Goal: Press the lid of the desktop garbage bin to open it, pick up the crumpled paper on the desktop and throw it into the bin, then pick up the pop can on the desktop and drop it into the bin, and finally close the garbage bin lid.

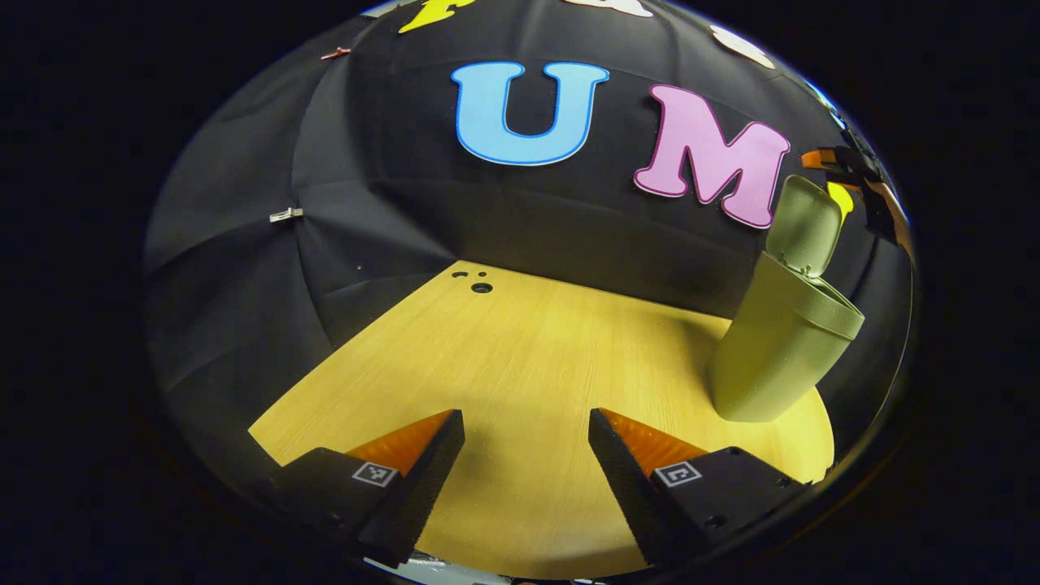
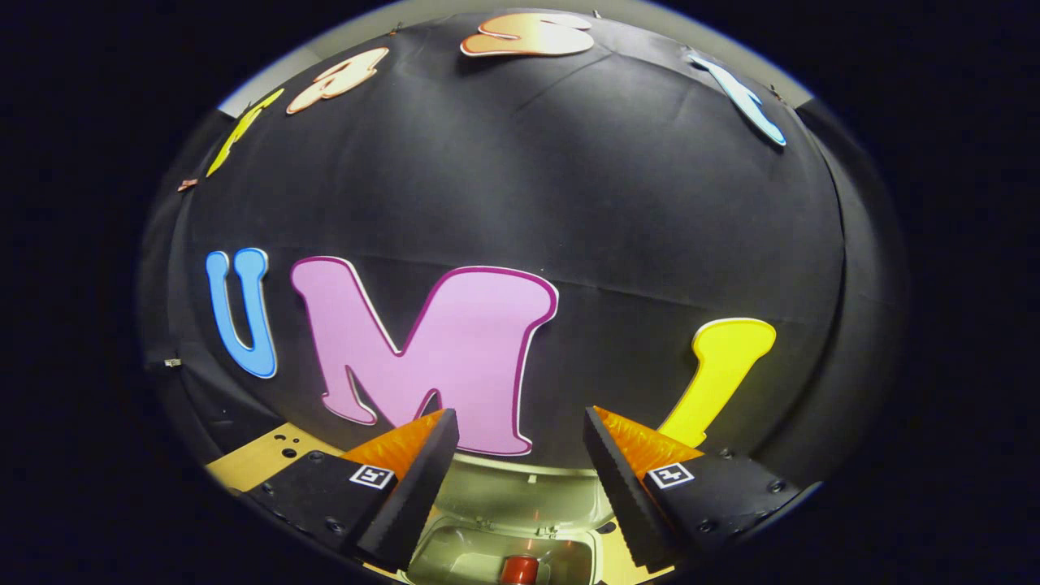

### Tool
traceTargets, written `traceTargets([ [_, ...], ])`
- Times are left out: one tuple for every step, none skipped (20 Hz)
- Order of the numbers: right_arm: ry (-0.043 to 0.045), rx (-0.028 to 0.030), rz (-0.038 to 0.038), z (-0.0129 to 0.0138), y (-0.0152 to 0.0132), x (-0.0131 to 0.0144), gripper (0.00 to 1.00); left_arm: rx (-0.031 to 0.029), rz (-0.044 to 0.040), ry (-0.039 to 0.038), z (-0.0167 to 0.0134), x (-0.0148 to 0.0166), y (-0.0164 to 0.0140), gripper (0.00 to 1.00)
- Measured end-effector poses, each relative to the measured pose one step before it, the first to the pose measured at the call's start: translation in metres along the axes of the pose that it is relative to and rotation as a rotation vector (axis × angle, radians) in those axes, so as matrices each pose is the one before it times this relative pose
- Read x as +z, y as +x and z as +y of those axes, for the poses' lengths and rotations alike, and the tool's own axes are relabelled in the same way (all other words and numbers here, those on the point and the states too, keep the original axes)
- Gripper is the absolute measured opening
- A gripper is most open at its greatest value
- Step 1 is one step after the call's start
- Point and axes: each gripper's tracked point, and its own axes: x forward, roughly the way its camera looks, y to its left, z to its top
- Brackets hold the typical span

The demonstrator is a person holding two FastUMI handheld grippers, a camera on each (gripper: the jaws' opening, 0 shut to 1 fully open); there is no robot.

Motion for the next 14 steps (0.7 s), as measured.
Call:
traceTargets([
  [0.01326, -0.00817, 0.00661, -0.00187, 0.00402, -0.00225, 0.97, 0.00611, 0.00067, -0.00465, 0.00330, -0.00158, -0.00093, 0.99],
  [0.01344, -0.00760, 0.00565, -0.00208, 0.00501, -0.00149, 0.97, 0.00866, 0.00171, -0.00375, 0.00361, -0.00078, -0.00056, 0.99],
  [0.00933, -0.00658, 0.01070, -0.00229, 0.00409, -0.00371, 0.97, 0.00805, 0.00125, -0.00397, 0.00409, -0.00050, -0.00067, 0.99],
  [0.00389, -0.00475, 0.01573, -0.00146, 0.00198, -0.00469, 0.97, 0.00504, -0.00039, -0.00512, 0.00265, -0.00016, -0.00027, 0.99],
  [0.00019, 0.00195, 0.01777, 0.00037, 0.00049, -0.00520, 0.97, 0.00272, -0.00151, -0.00502, 0.00220, 0.00079, -0.00058, 0.99],
  [-0.00532, 0.00247, 0.01756, 0.00012, 0.00058, -0.00521, 0.97, 0.00069, -0.00097, -0.00302, 0.00162, 0.00091, 0.00015, 0.99],
  [-0.01069, -0.00187, 0.01673, -0.00117, 0.00048, -0.00530, 0.97, 0.00012, -0.00091, -0.00065, 0.00075, 0.00014, -0.00003, 0.99],
  [-0.01032, 0.00152, 0.01593, -0.00019, 0.00031, -0.00470, 0.97, -0.00205, -0.00064, 0.00186, 0.00020, 0.00042, 0.00117, 0.99],
  [0.00396, -0.00075, -0.00216, -0.00040, -0.00212, 0.00307, 0.98, -0.00626, 0.00120, 0.00467, -0.00016, 0.00074, 0.00094, 0.99],
  [0.00153, -0.00510, 0.00569, -0.00048, -0.00061, -0.00103, 0.98, -0.00784, 0.00419, 0.00934, -0.00162, -0.00089, 0.00072, 0.99],
  [0.00008, 0.00461, 0.00759, 0.00079, -0.00242, -0.00234, 0.98, -0.00260, -0.00034, 0.01317, -0.00018, 0.00151, -0.00046, 0.99],
  [0.00106, 0.00104, 0.00335, 0.00060, -0.00407, -0.00154, 0.98, -0.00615, -0.00505, 0.01297, -0.00068, 0.00238, 0.00022, 0.99],
  [0.00512, 0.00153, 0.00427, 0.00021, -0.00332, -0.00155, 0.98, -0.01037, -0.00147, 0.00956, -0.00222, 0.00090, -0.00005, 0.99],
  [0.00469, 0.00445, 0.00468, 0.00162, -0.00467, -0.00260, 0.98, -0.01145, 0.00035, 0.00644, -0.00279, -0.00026, 0.00094, 0.99],
])
